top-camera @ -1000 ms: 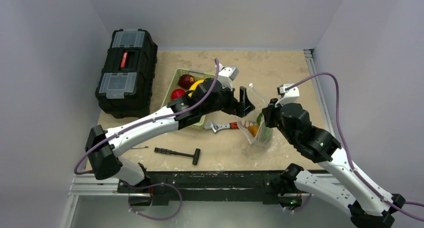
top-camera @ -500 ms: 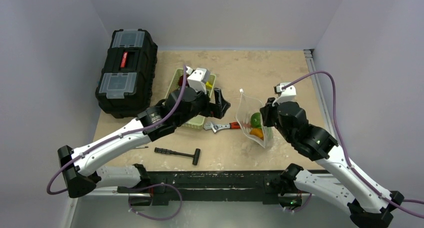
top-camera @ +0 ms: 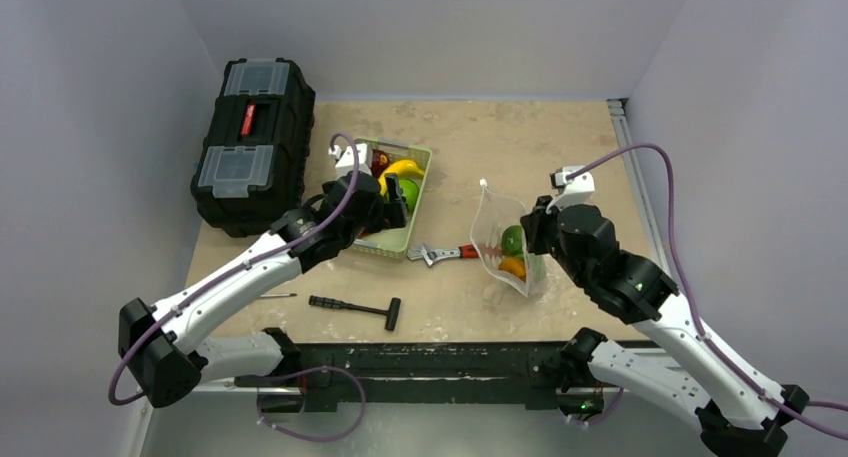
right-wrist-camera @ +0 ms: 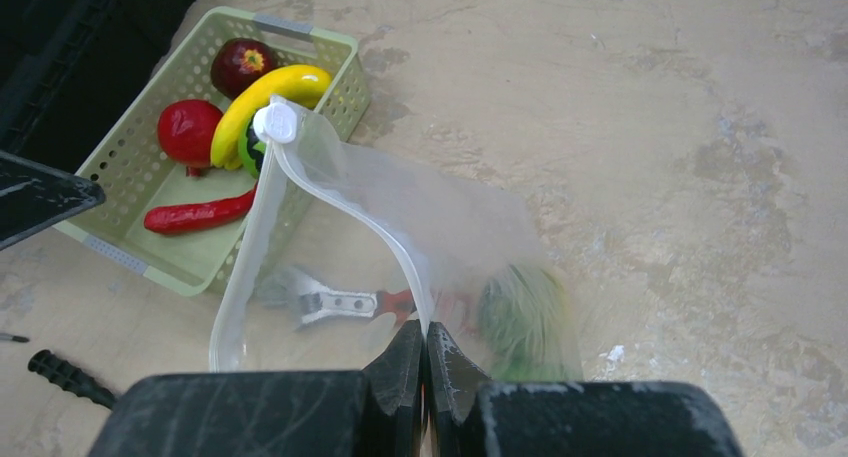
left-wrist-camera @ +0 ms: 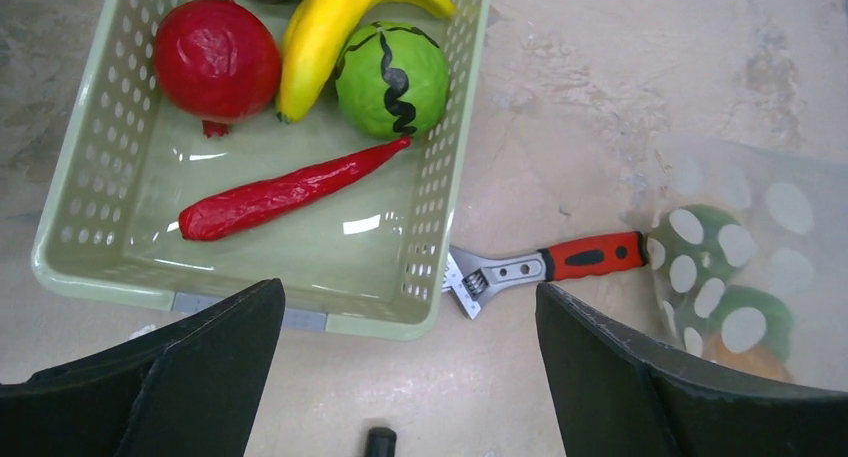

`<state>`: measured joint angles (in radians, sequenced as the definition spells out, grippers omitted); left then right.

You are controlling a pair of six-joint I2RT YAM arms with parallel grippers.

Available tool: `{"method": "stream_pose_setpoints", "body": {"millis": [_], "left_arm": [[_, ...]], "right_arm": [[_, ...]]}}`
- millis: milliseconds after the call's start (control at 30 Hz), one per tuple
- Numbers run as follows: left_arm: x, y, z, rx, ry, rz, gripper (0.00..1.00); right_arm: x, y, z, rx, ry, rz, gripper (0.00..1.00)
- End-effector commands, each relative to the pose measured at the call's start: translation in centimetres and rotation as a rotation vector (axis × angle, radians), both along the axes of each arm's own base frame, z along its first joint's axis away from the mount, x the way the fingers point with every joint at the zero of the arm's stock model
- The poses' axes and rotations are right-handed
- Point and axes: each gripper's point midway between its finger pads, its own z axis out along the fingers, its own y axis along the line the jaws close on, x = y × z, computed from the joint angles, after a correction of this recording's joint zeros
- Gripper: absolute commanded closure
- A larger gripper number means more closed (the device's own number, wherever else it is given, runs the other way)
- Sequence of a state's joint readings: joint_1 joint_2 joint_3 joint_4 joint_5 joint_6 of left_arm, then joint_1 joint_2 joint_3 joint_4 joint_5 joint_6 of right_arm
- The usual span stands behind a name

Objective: Place the food in the zip-top bag and seal the zipper

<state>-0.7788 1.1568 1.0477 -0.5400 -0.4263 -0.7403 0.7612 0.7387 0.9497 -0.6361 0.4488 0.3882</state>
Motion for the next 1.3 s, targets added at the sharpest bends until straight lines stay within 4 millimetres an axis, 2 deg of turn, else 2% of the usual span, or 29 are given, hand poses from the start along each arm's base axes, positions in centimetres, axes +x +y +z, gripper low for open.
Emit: {"method": "stream_pose_setpoints", "body": {"millis": [0, 133, 367, 500, 600, 767, 933, 1167, 1267], "left_arm": [[1.8, 0.8, -0.8, 0.037, 0.015, 0.078, 0.03], [3.3, 1.4, -1.9, 0.095, 0.062, 0.121, 0.03], [6.9, 0.9, -4.3, 0.081, 0.088, 0.128, 0.03], [9.2, -0.7, -5.7, 0.034, 0.122, 0.055, 0.06], [10.7, -2.2, -6.7, 0.016, 0.164, 0.016, 0.18], [13.2, -3.9, -8.1, 0.017, 0.219, 0.032, 0.2], [14.3, -3.9, -10.1, -0.02, 0.267, 0.136, 0.15], [14.2, -3.8, -12.7, -0.06, 0.333, 0.23, 0.12], [14.1, -4.0, -13.9, -0.093, 0.363, 0.237, 0.15]], "right_arm": [[-0.2, 0.1, 1.6, 0.043, -0.05, 0.014, 1.0], [-0.4, 0.1, 1.6, 0.039, -0.039, 0.021, 1.0], [-0.3, 0.9, 1.1, 0.026, -0.008, 0.044, 1.0], [-0.1, 0.7, 1.0, 0.014, -0.004, 0.032, 1.0], [0.1, 0.7, 0.7, 0.006, 0.001, 0.022, 1.0], [0.4, 0.9, 0.1, -0.009, 0.021, 0.017, 1.0], [0.2, 0.5, 0.3, -0.007, 0.017, 0.006, 1.0], [0.1, 0.4, 0.4, -0.01, 0.014, 0.007, 1.0], [0.2, 0.4, 0.3, -0.009, 0.013, 0.007, 1.0]]}}
